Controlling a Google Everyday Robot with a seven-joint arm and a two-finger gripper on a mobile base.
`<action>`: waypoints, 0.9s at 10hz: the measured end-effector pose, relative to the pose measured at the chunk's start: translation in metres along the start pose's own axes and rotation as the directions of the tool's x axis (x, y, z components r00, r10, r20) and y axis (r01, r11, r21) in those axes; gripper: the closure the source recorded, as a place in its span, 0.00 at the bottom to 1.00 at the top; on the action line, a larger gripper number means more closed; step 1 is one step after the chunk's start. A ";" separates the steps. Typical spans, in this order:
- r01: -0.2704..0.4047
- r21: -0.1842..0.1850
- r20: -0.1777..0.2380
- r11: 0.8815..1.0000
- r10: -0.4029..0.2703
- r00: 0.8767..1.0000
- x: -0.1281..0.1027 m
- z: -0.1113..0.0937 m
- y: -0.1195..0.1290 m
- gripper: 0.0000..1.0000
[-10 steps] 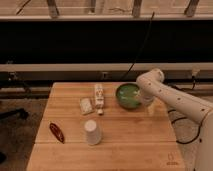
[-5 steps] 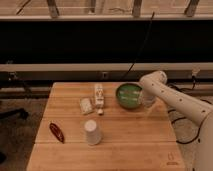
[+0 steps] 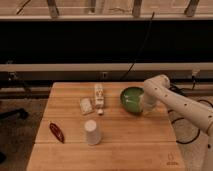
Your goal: Drag the ceramic bowl in a circle
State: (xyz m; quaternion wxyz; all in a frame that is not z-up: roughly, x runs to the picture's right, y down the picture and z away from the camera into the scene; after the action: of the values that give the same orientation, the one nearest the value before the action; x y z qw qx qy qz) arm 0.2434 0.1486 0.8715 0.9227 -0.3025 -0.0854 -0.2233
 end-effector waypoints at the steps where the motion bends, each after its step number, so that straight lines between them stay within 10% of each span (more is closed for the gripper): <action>1: -0.002 -0.001 -0.013 1.000 0.002 1.000 0.002 -0.004 0.003 1.00; 5: -0.017 -0.038 -0.054 0.999 0.015 0.998 0.016 -0.023 0.046 1.00; 9: 0.053 -0.064 -0.028 0.997 -0.055 0.998 -0.025 -0.032 0.066 1.00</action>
State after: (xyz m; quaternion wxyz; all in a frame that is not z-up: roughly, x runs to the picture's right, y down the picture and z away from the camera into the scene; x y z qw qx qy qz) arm 0.2532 0.1863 0.8044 0.9074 -0.3258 -0.0728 -0.2552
